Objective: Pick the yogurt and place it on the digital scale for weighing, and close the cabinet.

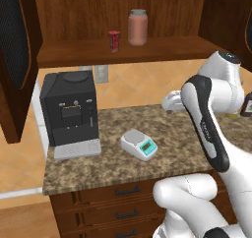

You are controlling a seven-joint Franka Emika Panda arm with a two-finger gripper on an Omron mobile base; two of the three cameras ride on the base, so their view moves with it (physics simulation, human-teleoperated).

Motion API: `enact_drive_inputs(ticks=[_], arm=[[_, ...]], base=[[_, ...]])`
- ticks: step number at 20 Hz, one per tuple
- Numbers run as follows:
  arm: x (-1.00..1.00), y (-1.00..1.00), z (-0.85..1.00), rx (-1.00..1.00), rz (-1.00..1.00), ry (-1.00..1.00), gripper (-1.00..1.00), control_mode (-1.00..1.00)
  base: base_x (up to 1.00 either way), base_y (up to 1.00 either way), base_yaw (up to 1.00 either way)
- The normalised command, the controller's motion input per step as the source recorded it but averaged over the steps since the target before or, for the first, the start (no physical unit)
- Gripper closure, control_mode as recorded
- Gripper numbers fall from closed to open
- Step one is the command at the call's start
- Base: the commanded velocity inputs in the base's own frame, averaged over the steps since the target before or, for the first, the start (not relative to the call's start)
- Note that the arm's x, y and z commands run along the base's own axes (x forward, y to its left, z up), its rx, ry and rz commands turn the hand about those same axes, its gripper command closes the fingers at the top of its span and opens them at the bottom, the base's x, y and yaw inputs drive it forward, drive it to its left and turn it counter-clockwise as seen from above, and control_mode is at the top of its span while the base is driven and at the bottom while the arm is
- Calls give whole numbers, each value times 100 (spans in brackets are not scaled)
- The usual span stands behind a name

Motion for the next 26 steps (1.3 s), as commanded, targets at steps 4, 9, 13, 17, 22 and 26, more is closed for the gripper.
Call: enact_drive_inputs(ticks=[4,9,13,17,22,26], arm=[[-47,1,84,13,11,-26,-100,-100],[-37,24,99,-1,4,-45,-100,-100],[-9,2,66,0,2,-35,-100,-100],[4,37,44,0,2,-4,-100,-100],[14,64,53,-10,0,11,-100,-100],[9,27,22,-8,0,5,-100,-100]], base=[[0,0,0],[0,0,0],[0,0,0],[0,0,0],[0,0,0],[0,0,0]])
